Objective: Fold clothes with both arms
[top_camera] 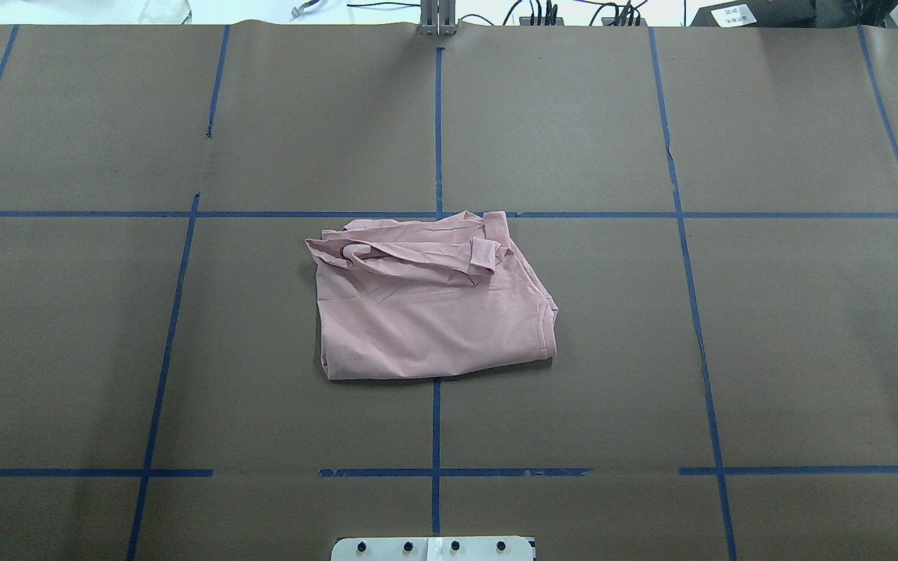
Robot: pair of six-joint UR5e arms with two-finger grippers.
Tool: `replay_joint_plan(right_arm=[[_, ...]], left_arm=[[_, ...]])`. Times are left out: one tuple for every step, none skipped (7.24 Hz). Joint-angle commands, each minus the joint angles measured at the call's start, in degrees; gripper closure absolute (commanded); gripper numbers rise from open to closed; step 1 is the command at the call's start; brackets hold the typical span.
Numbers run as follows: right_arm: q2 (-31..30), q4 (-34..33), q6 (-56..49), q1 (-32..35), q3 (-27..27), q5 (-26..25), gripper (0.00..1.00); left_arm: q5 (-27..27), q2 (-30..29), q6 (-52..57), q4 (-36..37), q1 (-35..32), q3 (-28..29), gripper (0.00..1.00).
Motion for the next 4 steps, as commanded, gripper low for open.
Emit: replay_joint_plan(right_arm=[[0.0,0.0,0.0,0.0,-0.1,0.0,0.0],[0.0,0.0,0.0,0.0,-0.1,-0.1,0.0],[0.0,-0.1,0.0,0.0,-0.1,-0.1,0.0],[0.0,-0.1,0.0,0.0,-0.1,-0.1,0.0]], left_arm=[[0.0,0.0,0.0,0.1,0.0,0.1,0.0],[-0.1,0.0,0.0,0.0,0.0,0.1,0.0],[-0.2,0.0,0.0,0.0,0.0,0.1,0.0],[-0.3,0.0,0.0,0.0,0.0,0.1,0.0]])
